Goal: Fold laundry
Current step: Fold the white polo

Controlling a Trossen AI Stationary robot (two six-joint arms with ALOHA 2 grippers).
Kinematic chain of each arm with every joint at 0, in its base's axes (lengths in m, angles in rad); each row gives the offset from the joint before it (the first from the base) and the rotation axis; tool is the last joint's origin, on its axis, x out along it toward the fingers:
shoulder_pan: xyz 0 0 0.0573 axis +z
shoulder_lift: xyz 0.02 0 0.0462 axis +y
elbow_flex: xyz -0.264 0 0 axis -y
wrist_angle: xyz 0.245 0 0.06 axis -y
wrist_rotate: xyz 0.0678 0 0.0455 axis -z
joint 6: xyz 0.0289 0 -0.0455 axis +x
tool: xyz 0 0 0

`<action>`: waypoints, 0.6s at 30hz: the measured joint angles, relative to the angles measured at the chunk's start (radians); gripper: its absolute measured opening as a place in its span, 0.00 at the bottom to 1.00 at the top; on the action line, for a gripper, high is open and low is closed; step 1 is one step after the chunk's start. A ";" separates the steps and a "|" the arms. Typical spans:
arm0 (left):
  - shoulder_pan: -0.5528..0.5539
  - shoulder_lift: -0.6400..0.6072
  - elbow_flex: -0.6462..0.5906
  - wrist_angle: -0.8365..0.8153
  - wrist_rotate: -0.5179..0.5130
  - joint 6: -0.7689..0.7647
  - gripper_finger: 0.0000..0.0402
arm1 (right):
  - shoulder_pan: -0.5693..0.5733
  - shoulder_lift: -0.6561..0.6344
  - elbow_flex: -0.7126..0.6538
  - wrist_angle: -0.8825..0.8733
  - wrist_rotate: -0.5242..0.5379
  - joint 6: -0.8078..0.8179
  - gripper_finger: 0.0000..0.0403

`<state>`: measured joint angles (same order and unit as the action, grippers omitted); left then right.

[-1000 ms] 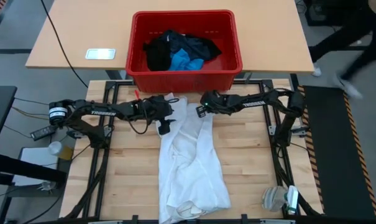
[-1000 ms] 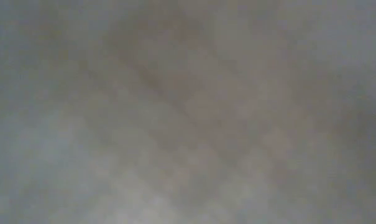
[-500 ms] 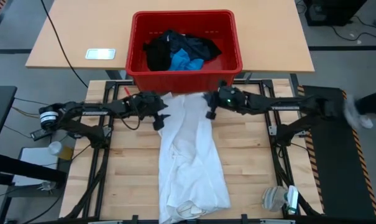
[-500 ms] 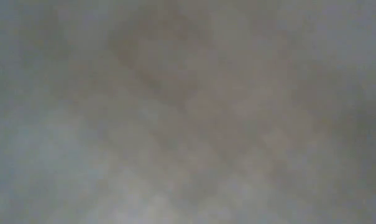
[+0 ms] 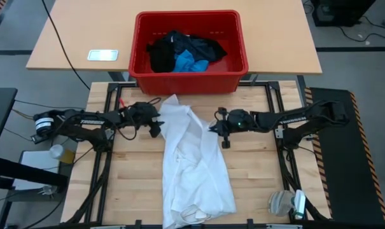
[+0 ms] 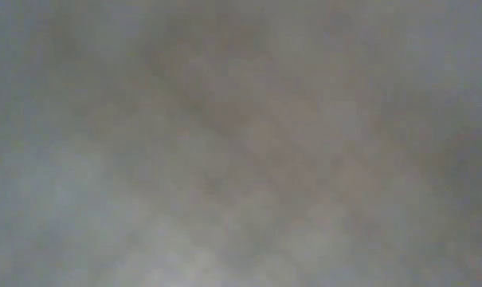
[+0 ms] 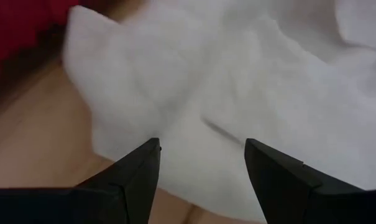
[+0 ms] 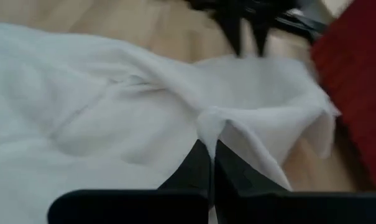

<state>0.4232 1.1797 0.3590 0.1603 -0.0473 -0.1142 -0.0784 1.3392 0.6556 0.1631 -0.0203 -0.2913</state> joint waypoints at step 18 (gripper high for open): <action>0.138 -0.049 0.059 -0.147 -0.114 0.001 0.59 | 0.081 0.000 -0.007 -0.064 0.027 0.061 0.02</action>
<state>0.5613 1.1306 0.4183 0.0138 -0.1616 -0.1135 0.0026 1.3388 0.6487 0.0994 0.0069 -0.2307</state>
